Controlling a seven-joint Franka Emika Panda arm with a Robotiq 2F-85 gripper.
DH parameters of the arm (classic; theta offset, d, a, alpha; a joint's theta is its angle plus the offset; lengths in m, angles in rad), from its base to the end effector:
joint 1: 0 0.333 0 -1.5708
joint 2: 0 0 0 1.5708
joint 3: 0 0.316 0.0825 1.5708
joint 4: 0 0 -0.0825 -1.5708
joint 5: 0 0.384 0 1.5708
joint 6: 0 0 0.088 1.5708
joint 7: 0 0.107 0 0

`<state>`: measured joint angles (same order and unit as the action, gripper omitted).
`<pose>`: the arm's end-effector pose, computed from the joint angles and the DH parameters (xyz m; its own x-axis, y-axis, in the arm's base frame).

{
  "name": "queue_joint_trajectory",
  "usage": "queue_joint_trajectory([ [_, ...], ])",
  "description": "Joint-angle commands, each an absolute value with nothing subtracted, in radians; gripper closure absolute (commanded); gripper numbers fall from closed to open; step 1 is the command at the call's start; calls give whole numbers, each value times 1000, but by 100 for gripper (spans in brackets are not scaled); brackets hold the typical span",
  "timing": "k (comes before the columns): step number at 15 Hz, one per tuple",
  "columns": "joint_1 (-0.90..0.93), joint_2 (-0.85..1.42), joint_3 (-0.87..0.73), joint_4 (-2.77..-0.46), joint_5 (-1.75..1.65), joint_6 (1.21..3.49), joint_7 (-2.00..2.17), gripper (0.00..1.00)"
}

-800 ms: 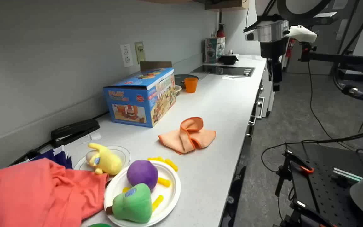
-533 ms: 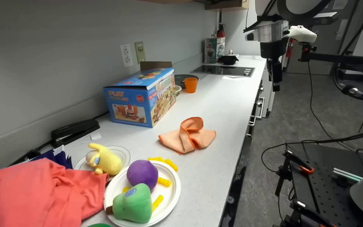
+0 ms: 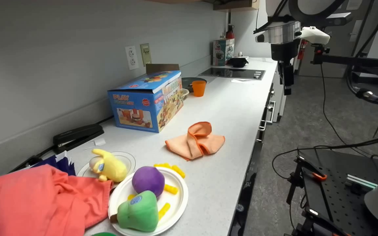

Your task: Unfold the cloth on the counter

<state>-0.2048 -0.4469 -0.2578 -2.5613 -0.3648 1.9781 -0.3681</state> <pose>0.3356 -0.1910 0.4033 0.9724 0.0907 -0.2152 0.1205 -0.9843 0.1294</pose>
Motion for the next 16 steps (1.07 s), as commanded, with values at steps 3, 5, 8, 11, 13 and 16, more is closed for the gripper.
queue_joint_trajectory([
  [3, -205, -447, -256, -2560, -364, 1975, -369, 0],
  [5, -195, -457, -259, -2557, -338, 1970, -380, 0],
  [8, -176, -478, -256, -2554, -286, 1967, -387, 0],
  [11, -151, -496, -241, -2549, -232, 1965, -388, 0],
  [13, -129, -502, -233, -2544, -190, 1966, -390, 0],
  [16, -89, -503, -220, -2532, -125, 1983, -392, 0],
])
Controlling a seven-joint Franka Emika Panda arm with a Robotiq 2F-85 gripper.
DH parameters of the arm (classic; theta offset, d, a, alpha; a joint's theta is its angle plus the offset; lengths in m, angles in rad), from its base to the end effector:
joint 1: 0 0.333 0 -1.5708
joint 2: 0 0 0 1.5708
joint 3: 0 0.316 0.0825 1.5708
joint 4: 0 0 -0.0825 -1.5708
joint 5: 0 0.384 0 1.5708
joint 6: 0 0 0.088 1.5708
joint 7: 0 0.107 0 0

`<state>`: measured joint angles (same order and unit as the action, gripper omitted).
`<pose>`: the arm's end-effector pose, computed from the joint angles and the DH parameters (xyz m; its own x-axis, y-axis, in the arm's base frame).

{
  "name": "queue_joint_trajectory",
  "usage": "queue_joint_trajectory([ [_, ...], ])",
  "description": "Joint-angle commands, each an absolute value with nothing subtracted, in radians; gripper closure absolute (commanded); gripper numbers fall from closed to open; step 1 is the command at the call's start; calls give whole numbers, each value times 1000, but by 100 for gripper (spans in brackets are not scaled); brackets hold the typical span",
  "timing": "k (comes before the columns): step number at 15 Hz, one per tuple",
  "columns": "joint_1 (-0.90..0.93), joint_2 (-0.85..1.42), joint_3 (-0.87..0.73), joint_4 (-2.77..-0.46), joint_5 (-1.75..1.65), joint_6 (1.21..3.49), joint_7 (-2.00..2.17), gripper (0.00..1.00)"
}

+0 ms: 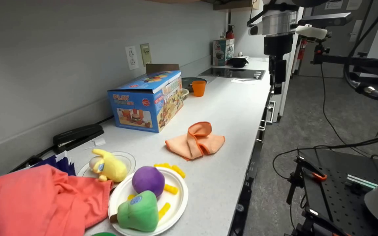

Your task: Unfold the cloth on the counter

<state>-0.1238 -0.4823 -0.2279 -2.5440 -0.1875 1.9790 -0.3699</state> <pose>0.3573 -0.1436 0.4242 0.9860 0.1283 -0.1064 0.1314 -0.9911 0.0226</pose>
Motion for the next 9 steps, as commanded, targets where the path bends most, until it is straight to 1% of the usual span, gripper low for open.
queue_joint_trajectory([
  [1, -77, -504, -215, -2529, -106, 1992, -390, 0],
  [9, -12, -480, -162, -2521, 43, 2166, -326, 0],
])
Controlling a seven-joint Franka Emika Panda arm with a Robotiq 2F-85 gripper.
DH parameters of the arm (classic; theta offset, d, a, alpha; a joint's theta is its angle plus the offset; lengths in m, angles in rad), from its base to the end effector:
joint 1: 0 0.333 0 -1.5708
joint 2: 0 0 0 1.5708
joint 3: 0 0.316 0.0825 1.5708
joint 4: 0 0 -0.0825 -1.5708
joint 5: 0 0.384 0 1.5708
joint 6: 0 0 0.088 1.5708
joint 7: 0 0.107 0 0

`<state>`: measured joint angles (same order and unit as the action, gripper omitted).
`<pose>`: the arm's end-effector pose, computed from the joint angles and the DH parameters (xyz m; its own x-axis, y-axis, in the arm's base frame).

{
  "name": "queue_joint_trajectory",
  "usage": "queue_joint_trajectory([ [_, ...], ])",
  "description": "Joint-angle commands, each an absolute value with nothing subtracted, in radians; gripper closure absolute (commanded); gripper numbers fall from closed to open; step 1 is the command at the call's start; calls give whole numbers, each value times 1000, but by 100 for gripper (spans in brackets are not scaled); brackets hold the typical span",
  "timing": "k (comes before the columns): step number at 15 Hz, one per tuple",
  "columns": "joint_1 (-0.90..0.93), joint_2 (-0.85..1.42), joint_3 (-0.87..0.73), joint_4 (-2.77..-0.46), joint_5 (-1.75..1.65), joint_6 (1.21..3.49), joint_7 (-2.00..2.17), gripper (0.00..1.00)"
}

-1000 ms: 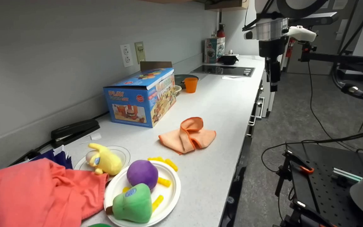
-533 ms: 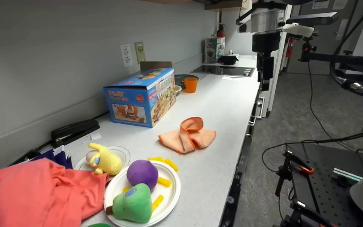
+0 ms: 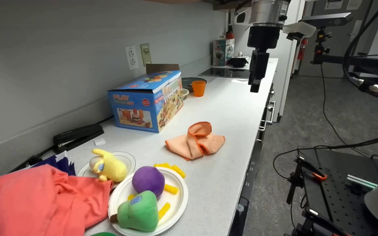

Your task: Unfold the cloth on the counter

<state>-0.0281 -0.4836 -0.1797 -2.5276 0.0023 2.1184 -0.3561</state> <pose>0.3932 -0.0841 0.4463 0.9827 0.1606 0.0928 0.1662 -0.9845 -0.0563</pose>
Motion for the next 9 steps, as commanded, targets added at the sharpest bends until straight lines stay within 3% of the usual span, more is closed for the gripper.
queue_joint_trajectory([
  [1, -10, -480, -158, -2522, 49, 2175, -324, 0],
  [9, -18, -479, -153, -2527, 26, 2167, -335, 0],
])
